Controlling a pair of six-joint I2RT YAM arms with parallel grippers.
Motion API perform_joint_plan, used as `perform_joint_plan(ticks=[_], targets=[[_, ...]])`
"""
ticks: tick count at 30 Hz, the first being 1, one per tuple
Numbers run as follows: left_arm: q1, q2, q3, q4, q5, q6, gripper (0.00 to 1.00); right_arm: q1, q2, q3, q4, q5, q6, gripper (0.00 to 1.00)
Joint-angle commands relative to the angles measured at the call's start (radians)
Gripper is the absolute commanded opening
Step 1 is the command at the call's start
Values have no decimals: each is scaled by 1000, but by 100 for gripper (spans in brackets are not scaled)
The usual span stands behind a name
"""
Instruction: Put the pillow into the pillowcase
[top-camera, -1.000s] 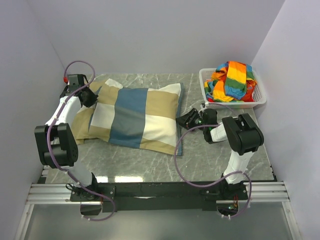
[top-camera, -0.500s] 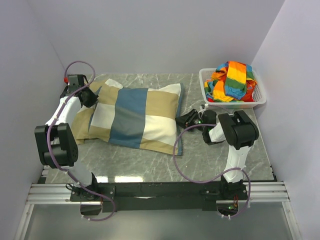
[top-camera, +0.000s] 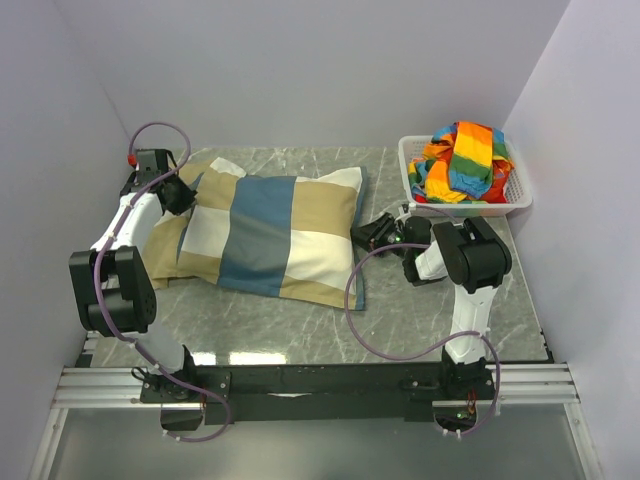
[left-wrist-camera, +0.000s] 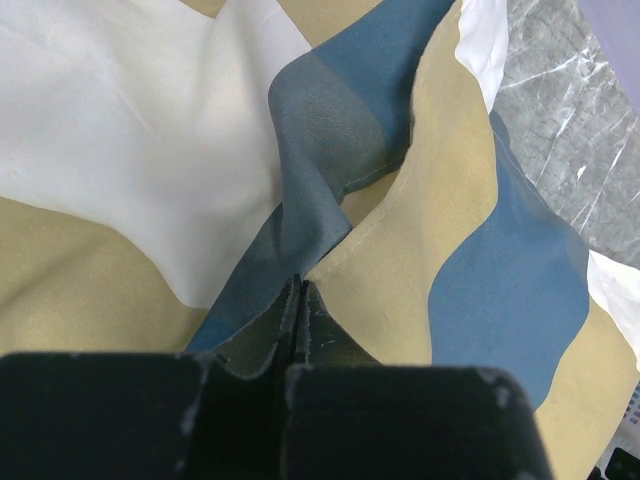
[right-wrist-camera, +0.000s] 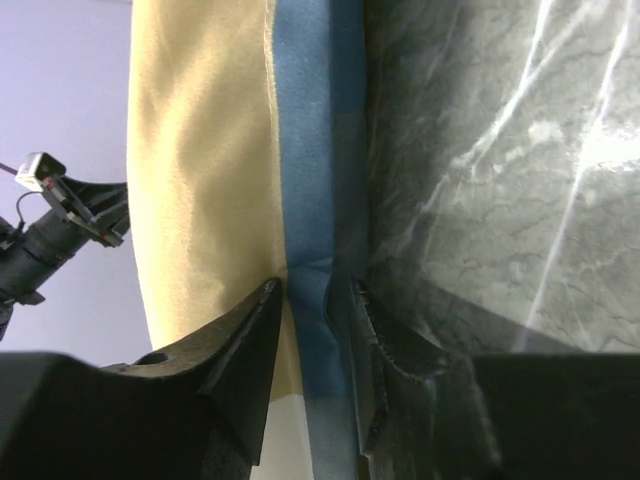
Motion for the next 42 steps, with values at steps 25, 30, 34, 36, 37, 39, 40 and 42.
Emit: perform_joint_plan(ticks=[25, 30, 34, 36, 37, 39, 40, 42], targets=[[2, -47, -5, 34, -87, 10, 1, 9, -632, 103, -745, 271, -345, 0], [0, -51, 54, 28, -75, 10, 1, 12, -799, 317, -1103, 350, -515, 0], [19, -146, 109, 22, -106, 18, 1, -19, -779, 383, -1186, 375, -542, 0], [22, -145, 159, 0, -104, 24, 1, -16, -759, 397, -1198, 352, -546, 0], [22, -139, 184, -7, -105, 24, 1, 7, -742, 407, -1205, 351, -549, 0], [26, -123, 204, -26, -106, 16, 1, 128, -733, 458, -1258, 449, -586, 0], [25, -122, 204, -15, -96, 16, 1, 163, -724, 470, -1277, 471, -594, 0], [11, -102, 192, 19, -21, 15, 1, 154, -731, 467, -1287, 465, -600, 0]])
